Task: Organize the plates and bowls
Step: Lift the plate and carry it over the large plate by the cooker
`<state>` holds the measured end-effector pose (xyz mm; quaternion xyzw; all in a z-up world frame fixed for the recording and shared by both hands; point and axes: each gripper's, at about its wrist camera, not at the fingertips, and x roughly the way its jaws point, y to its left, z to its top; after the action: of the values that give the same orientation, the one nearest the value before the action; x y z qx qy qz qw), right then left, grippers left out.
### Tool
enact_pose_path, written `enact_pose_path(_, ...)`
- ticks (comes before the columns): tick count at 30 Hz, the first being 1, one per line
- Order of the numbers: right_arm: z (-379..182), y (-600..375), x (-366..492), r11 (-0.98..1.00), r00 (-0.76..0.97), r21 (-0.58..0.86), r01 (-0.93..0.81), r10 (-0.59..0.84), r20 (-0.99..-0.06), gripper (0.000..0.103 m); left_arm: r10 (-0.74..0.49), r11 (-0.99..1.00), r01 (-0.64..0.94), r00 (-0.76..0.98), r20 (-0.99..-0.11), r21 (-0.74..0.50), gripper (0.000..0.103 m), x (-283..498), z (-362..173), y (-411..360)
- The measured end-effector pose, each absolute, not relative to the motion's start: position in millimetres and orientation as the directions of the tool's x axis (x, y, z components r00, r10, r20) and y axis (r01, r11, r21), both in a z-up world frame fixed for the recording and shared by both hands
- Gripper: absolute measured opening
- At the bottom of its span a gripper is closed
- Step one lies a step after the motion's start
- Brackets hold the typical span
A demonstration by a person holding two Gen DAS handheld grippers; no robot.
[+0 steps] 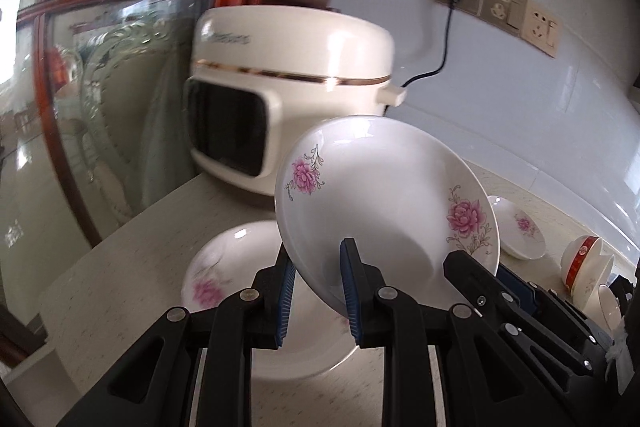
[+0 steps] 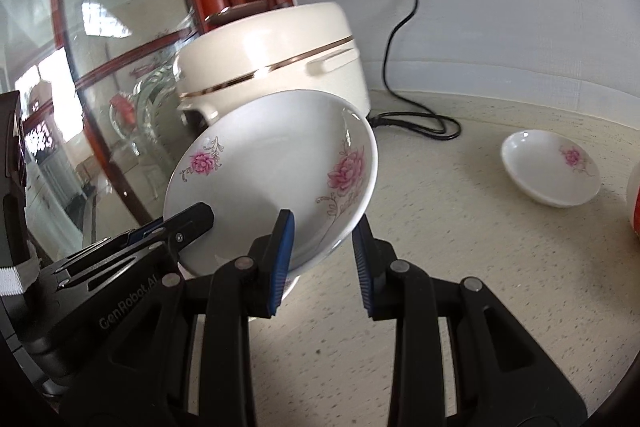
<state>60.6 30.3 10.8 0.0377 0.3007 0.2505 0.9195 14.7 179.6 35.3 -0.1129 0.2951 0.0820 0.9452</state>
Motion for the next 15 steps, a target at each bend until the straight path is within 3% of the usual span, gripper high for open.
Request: enact_pose_path(15, -16.3, 62.0, 59.4, 0.859, 0.629, 0.152, -0.489, 0.468, -0.621, 0.033, 0.111, 0.933, -0.301, 0.764, -0.636, -0.199, 0.023, -3.1, 2.8, 205.0)
